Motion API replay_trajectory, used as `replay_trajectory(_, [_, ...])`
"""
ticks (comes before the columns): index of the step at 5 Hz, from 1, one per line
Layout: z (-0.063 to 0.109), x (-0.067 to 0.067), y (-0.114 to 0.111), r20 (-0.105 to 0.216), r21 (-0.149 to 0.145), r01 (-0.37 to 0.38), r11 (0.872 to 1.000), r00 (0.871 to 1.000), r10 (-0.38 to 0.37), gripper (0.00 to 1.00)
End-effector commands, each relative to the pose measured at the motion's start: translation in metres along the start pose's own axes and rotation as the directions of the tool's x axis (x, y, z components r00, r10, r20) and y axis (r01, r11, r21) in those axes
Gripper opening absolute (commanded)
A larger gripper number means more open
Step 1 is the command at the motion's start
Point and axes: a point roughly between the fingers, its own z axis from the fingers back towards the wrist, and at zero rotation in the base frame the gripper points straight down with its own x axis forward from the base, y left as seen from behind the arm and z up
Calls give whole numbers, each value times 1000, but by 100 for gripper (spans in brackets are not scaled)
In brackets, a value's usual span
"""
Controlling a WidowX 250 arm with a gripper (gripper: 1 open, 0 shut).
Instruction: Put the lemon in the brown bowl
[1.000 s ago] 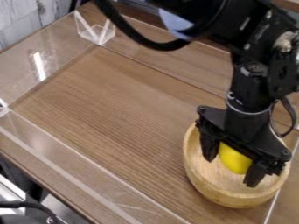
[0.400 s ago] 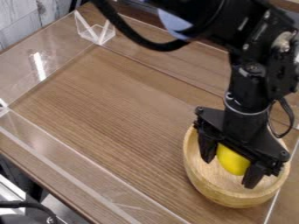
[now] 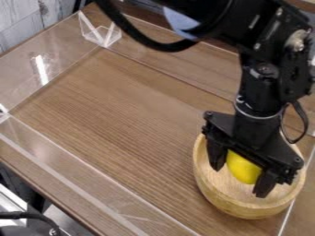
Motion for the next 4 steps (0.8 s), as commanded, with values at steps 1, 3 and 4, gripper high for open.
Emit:
replay_trajectory(1, [19, 10, -1, 69, -26, -12, 1000, 997, 14, 100])
replay_trajectory(3, [25, 11, 1, 68, -30, -21, 999, 997, 23, 100])
replay_trajectory(4, [27, 12, 2, 65, -32, -24, 999, 998, 26, 100])
